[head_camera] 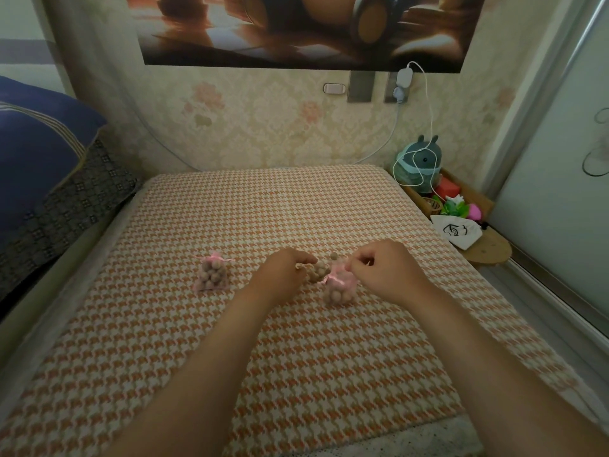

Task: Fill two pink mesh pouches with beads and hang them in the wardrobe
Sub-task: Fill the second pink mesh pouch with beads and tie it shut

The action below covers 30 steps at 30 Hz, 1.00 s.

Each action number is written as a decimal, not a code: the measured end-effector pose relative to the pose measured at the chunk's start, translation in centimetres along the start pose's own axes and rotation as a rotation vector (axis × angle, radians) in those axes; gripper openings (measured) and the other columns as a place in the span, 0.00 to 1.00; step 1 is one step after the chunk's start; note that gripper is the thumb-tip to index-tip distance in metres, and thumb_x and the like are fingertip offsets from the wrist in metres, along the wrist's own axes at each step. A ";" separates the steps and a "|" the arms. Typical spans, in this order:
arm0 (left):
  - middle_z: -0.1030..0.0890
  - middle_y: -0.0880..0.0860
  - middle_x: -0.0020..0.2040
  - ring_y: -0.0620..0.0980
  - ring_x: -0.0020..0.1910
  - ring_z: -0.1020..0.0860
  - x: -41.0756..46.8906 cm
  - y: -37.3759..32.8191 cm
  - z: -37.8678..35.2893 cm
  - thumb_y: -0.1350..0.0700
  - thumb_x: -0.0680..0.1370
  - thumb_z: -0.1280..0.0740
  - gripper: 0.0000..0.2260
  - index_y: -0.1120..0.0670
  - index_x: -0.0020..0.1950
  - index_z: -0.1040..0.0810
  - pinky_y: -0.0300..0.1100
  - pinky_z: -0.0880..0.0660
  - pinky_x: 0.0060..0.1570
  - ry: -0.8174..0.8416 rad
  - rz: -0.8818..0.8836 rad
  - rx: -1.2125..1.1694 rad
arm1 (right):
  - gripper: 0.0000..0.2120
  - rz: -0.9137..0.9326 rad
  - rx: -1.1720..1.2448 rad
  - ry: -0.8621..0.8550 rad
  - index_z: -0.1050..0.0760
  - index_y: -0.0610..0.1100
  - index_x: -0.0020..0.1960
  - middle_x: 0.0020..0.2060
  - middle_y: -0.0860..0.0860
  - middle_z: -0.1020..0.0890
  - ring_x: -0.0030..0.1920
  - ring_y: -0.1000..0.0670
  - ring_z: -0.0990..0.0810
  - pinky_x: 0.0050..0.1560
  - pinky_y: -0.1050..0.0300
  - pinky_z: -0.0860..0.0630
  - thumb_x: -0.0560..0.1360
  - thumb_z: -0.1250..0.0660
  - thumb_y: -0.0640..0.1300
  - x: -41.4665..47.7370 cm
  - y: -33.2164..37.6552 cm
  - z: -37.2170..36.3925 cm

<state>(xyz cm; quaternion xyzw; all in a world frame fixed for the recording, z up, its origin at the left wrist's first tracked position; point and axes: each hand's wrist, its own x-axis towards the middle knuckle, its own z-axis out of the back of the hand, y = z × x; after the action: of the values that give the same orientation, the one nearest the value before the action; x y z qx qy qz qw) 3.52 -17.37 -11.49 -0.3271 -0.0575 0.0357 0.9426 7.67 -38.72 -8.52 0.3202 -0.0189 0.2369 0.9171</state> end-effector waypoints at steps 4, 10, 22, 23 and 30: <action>0.18 0.47 0.59 0.44 0.49 0.22 0.5 0.3 -1.4 0.55 0.79 0.32 0.12 0.47 0.61 0.18 0.40 0.24 0.53 0.023 -0.060 0.043 | 0.15 0.021 0.015 0.006 0.15 0.44 0.41 0.34 0.47 0.15 0.35 0.42 0.19 0.33 0.45 0.23 0.76 0.34 0.53 0.0 0.4 -0.1; 0.17 0.42 0.46 0.42 0.45 0.20 0.7 0.6 -2.0 0.51 0.74 0.27 0.06 0.45 0.51 0.16 0.46 0.21 0.50 -0.068 0.000 0.028 | 0.14 0.024 0.032 0.008 0.18 0.62 0.36 0.32 0.56 0.15 0.32 0.45 0.19 0.32 0.44 0.22 0.78 0.34 0.49 0.2 1.3 -0.3; 0.18 0.42 0.46 0.43 0.46 0.21 0.3 0.0 -2.5 0.51 0.76 0.31 0.02 0.44 0.48 0.20 0.42 0.24 0.42 -0.110 -0.010 0.161 | 0.18 0.021 0.086 -0.028 0.21 0.66 0.32 0.34 0.54 0.14 0.34 0.44 0.18 0.37 0.40 0.19 0.78 0.34 0.51 -0.3 1.2 -0.2; 0.18 0.42 0.46 0.44 0.46 0.21 0.3 -0.1 -2.6 0.50 0.76 0.31 0.04 0.44 0.49 0.21 0.43 0.23 0.42 -0.115 -0.007 0.156 | 0.18 0.020 0.092 -0.025 0.21 0.66 0.32 0.33 0.55 0.14 0.34 0.44 0.17 0.37 0.40 0.19 0.78 0.34 0.52 -0.3 1.1 -0.2; 0.22 0.40 0.43 0.42 0.45 0.23 0.6 -0.3 -2.6 0.55 0.75 0.30 0.10 0.43 0.53 0.19 0.38 0.30 0.38 -0.059 -0.116 0.133 | 0.18 0.013 0.101 -0.030 0.21 0.65 0.32 0.34 0.54 0.14 0.35 0.44 0.17 0.38 0.39 0.18 0.78 0.33 0.50 -0.3 0.9 -0.1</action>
<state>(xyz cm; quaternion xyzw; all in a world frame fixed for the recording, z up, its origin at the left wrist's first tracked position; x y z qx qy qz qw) 4.51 -19.14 -13.24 -0.2587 -0.1015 -0.0057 0.9606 6.98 -38.18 -8.16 0.3697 -0.0228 0.2387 0.8977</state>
